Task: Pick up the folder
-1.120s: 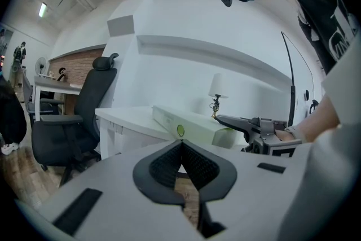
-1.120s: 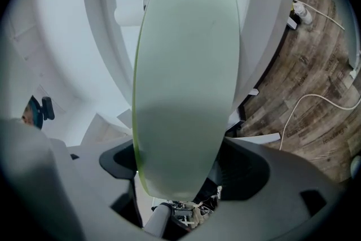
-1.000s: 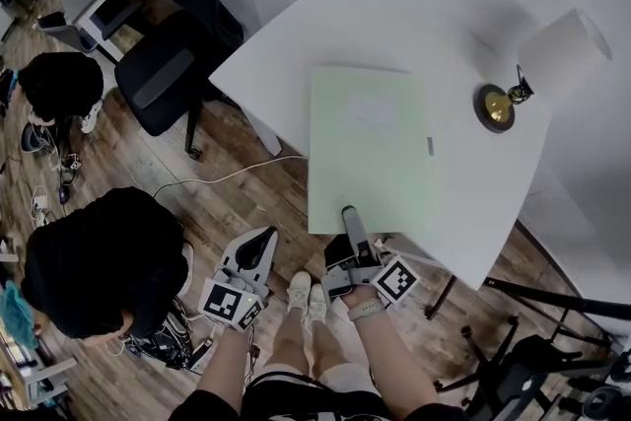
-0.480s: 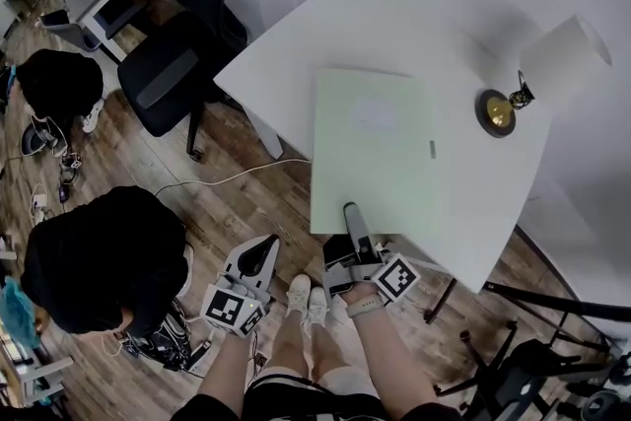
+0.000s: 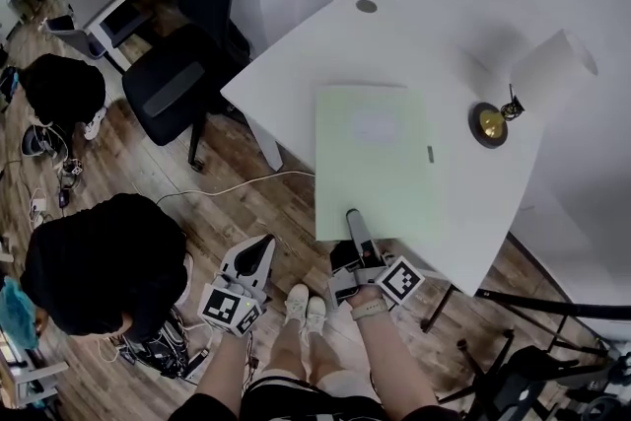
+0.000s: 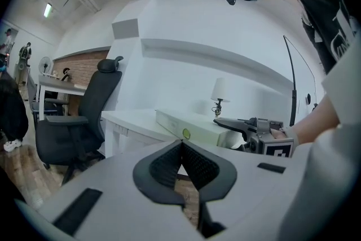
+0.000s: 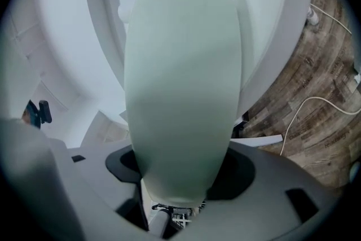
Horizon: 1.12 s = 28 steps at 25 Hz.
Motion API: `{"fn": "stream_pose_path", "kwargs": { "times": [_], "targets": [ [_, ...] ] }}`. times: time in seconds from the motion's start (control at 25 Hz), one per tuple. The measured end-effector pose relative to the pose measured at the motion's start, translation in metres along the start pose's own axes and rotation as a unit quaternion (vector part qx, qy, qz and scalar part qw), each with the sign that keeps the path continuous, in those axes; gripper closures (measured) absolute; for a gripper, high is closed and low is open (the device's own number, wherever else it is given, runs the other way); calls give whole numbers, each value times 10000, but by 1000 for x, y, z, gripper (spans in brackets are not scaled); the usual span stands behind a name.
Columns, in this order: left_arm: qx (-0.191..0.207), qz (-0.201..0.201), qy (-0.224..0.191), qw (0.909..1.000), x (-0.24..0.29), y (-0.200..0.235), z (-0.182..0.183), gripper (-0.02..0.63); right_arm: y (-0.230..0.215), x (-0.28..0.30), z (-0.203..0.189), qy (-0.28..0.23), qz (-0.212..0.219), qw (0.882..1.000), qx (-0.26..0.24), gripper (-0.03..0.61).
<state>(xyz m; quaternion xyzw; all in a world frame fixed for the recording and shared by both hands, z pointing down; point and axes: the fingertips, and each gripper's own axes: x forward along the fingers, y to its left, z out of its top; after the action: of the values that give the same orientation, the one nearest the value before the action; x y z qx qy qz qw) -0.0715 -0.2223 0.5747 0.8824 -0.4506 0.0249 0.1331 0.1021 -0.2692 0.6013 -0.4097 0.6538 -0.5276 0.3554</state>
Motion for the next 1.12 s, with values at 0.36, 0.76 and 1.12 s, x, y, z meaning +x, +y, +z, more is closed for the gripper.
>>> {"fn": "stream_pose_path", "kwargs": {
  "times": [0.36,0.76,1.12],
  "targets": [
    [37,8,-189,9998,3,3,25,600,26,-5,11,291,-3,9970,-721,276],
    [45,-19,-315,9995,9,-4,51,600,60,-11,31,405,115,9911,-1261,278],
    [145,46,-446,9989,5,5,75,600,94,-12,43,454,305,9853,-1619,278]
  ]
}}
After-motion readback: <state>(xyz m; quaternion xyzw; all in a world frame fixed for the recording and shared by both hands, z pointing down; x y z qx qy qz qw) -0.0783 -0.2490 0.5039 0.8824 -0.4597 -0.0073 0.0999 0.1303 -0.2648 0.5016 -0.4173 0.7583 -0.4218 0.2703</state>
